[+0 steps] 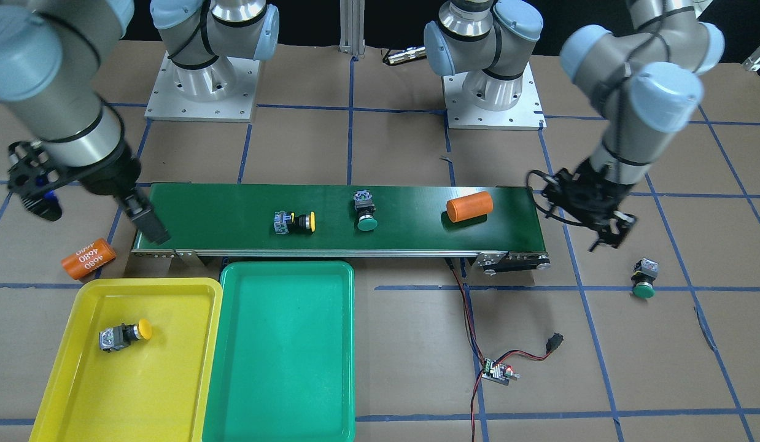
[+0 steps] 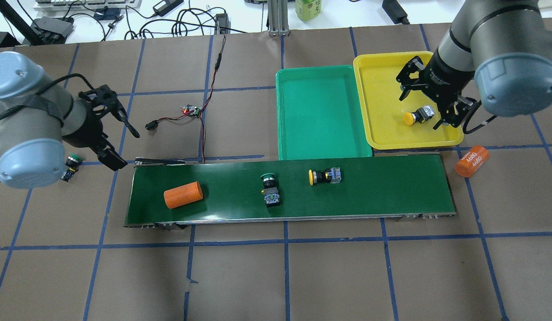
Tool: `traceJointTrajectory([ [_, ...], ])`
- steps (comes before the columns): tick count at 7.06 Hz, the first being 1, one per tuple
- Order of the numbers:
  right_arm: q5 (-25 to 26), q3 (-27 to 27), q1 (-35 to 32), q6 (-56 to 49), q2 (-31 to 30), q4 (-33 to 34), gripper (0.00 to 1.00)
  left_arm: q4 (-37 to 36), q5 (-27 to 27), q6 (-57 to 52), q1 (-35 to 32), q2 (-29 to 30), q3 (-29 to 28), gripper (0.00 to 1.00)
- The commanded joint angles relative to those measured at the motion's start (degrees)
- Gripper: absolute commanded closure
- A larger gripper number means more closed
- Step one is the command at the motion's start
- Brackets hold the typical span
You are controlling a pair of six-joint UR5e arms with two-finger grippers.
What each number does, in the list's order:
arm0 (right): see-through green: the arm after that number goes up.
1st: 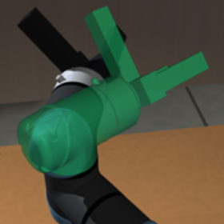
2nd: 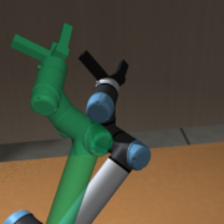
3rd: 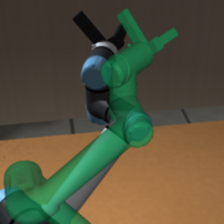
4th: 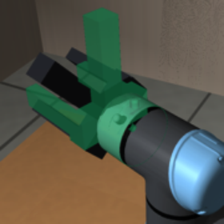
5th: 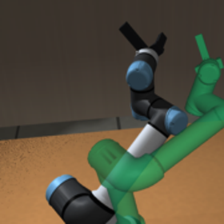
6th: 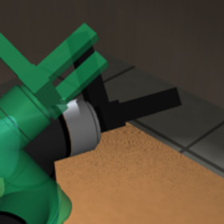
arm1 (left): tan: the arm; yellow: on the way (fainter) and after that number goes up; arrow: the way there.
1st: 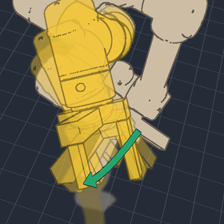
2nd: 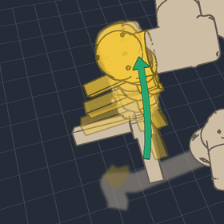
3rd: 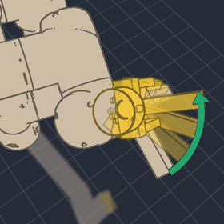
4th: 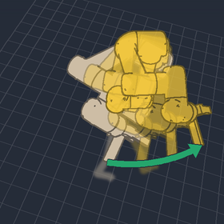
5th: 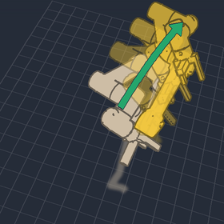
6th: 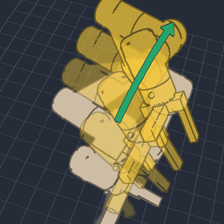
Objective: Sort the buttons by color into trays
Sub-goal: 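Grasp the yellow-capped button at the belt end with right while left grasps a green button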
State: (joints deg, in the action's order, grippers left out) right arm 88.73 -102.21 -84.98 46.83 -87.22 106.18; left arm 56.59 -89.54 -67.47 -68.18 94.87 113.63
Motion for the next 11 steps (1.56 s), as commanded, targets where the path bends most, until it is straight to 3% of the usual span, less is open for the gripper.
traceJointTrajectory([
  [1, -0.7, -4.0, -2.9, 3.0, -2.0, -0.8, 0.0, 0.0, 0.7, -4.0, 10.6, 10.1, -7.8, 0.0],
  [3, -0.9, -5.4, -5.3, 7.6, -1.7, -0.3, 0.0, -0.6, -0.8, -6.0, 12.2, 17.2, -10.8, 0.0],
  [5, -1.2, -9.3, -5.7, 9.9, -1.5, 3.0, 0.0, -3.8, -0.6, 0.6, 16.0, 21.2, -10.4, 0.0],
  [7, -5.8, -13.1, -5.7, 11.9, -0.9, 10.0, 0.0, -4.6, -0.5, 6.9, 16.1, 22.3, -8.9, 0.02],
  [8, -5.8, -14.1, -5.6, 11.9, 0.4, 11.3, 0.0, -5.0, -0.5, 7.3, 16.1, 22.5, -8.3, 0.58],
  [9, -5.8, -14.2, -5.6, 11.9, 0.7, 11.6, 0.0, -5.1, -0.5, 7.4, 16.1, 22.2, -8.2, 1.0],
  [11, -5.7, -14.4, -5.6, 12.0, 2.1, 11.6, 0.0, -5.1, -1.2, 7.6, 15.4, 20.3, -8.7, 1.0],
])
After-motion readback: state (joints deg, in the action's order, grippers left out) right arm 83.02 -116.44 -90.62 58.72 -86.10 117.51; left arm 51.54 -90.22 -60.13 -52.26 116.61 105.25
